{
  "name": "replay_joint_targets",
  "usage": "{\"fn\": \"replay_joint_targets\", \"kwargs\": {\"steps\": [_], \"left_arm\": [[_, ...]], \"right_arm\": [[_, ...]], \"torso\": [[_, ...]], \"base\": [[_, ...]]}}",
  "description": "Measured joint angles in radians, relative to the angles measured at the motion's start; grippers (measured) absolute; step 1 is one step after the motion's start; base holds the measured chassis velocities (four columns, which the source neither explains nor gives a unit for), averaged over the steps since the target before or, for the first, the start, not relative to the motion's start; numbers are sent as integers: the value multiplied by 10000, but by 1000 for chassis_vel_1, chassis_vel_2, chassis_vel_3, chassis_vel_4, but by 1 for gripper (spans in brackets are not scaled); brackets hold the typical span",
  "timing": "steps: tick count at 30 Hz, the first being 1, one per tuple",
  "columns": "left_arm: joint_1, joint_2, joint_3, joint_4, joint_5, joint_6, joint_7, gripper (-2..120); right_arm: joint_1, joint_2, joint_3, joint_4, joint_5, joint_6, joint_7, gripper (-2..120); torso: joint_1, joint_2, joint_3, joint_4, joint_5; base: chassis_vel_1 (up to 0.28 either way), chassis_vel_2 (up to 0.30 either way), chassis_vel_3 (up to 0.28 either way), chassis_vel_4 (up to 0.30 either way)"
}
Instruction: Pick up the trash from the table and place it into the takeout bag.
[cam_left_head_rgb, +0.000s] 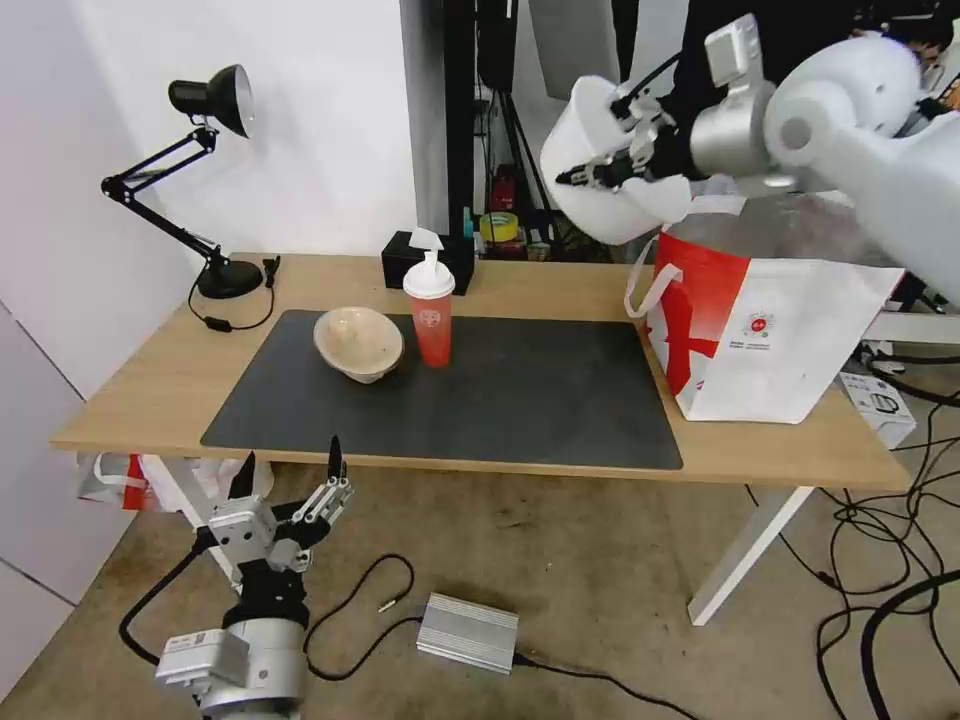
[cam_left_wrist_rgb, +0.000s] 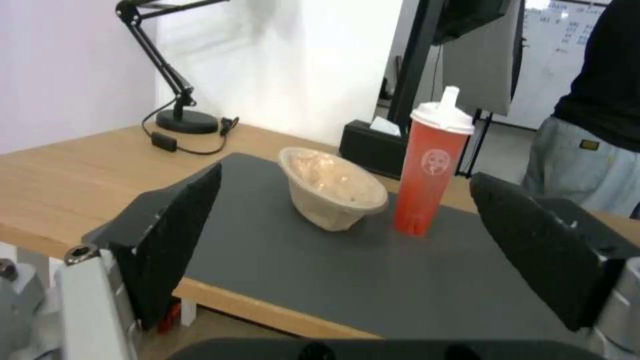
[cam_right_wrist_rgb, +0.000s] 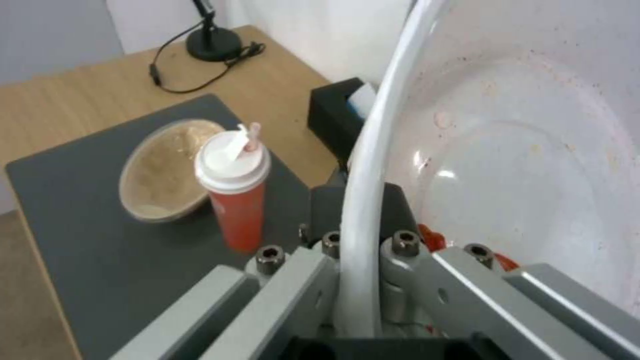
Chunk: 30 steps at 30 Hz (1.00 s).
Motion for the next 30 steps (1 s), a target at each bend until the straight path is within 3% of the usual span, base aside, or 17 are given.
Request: {"fn": "replay_joint_targets", "kwargs": {"steps": [30], "left_arm": [[39,259,-6,-18,-11,-36,-3,100]], "right_arm": [[-794,-1225,804,-1444,-673,0,-356,0]], "torso": [[0,0,0,0,1]], "base": [[0,0,0,0]]}}
